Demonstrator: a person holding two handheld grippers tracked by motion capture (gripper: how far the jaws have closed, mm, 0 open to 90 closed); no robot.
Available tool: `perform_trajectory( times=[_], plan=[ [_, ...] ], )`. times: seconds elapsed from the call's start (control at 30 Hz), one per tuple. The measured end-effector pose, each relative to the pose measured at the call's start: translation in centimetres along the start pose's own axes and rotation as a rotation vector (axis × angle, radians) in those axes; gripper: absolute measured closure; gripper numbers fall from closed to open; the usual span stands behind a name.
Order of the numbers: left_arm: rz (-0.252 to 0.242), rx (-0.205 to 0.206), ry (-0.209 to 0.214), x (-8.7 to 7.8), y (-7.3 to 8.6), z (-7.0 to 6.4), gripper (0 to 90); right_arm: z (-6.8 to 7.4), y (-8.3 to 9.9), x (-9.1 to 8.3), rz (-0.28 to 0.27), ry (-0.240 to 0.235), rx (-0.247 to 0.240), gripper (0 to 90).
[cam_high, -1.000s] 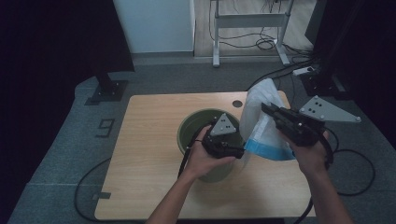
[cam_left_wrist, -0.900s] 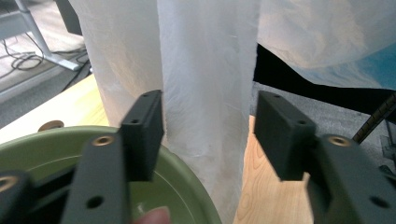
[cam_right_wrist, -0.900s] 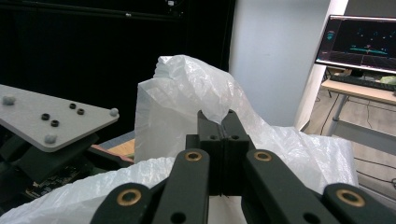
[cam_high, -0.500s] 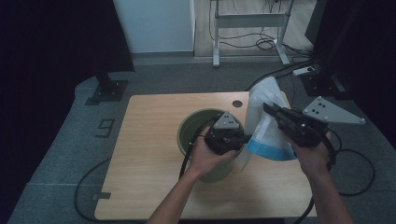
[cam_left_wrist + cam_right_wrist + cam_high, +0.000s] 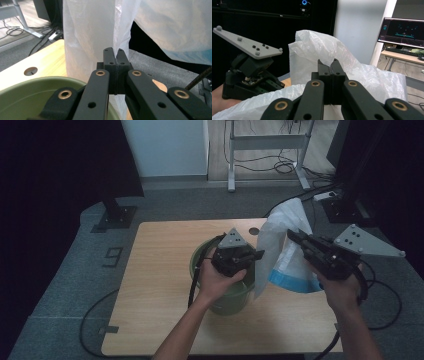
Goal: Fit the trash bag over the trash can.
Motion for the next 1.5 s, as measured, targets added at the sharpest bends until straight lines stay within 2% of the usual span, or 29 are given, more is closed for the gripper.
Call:
perform_trajectory(
  times=[0.23, 0.47, 0.63, 0.83, 1.2, 1.5],
  plan=[
    [-0.052, -0.001, -0.034, -1.3, -1.2, 0.6, 90.0, 0.0, -0.6, -0.3, -0.013, 0.002, -0.006, 88.8],
    [-0.105, 0.005, -0.095, -3.1, -2.2, 1.6, 90.0, 0.4, -1.3, -0.3, -0.028, -0.006, -0.016, 88.8],
    [-0.126, 0.022, -0.143, -4.3, -2.5, 2.3, 90.0, 0.8, -1.3, 0.0, -0.026, -0.016, -0.020, 88.8],
    [-0.138, 0.015, -0.168, -5.7, -2.5, 3.3, 90.0, 0.9, -1.0, 0.6, -0.017, -0.023, -0.017, 88.8],
    [-0.149, -0.007, -0.202, -6.6, -2.0, 5.0, 90.0, 1.5, -0.5, 1.9, 0.001, -0.041, -0.016, 88.8],
    [-0.169, -0.013, -0.218, -7.9, -2.5, 6.3, 90.0, 1.4, -1.3, 3.5, 0.002, -0.058, -0.022, 88.8]
  ],
)
Point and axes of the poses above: each handheld gripper's, and its own axes: x roughly forward along the jaws, y roughly out of its underside, z roughly to its left, the point moved 6 cm from there along x, roughly forward along the jaws, and after that the axes turned 8 degrees about -x, right-handed, at the moved point
